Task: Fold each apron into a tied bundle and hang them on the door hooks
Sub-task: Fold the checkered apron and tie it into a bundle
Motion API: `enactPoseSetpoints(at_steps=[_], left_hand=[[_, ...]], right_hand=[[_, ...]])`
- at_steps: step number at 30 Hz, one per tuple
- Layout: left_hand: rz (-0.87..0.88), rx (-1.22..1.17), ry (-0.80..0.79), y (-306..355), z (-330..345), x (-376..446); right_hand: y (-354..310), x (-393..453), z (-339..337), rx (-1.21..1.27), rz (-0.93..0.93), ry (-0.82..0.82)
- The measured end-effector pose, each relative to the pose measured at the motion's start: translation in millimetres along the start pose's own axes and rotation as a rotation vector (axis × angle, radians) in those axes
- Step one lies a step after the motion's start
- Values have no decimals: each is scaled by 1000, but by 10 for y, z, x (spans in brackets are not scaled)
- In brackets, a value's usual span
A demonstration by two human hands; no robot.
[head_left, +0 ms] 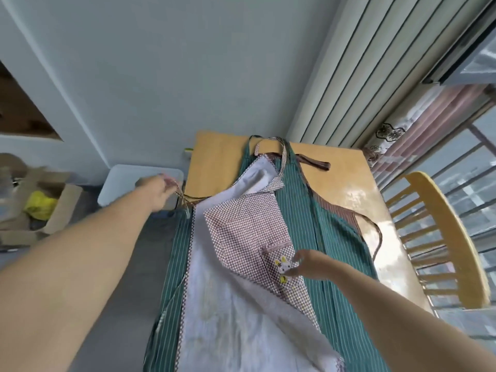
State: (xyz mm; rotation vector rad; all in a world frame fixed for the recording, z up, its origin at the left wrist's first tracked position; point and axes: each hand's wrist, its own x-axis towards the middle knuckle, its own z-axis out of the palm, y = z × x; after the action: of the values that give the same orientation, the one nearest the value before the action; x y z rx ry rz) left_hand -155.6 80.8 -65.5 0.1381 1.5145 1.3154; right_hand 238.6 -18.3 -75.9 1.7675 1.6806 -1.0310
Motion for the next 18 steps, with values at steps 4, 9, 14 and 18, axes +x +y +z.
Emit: enactPoseSetpoints(at_steps=[4,9,14,18], left_hand=[[79,45,-10,211,-120,184],[154,812,98,-131,-272,124],[31,934,-154,-822,-458,14],[-209,873,-345,-1302,-420,-72]], right_hand=[[-161,-100,433,8,21,-322],[-409,-152,1048,-342,-35,-376],[-629,-53,1402,-396,-91,-71],[-609,-7,1403,-418,-149,135]])
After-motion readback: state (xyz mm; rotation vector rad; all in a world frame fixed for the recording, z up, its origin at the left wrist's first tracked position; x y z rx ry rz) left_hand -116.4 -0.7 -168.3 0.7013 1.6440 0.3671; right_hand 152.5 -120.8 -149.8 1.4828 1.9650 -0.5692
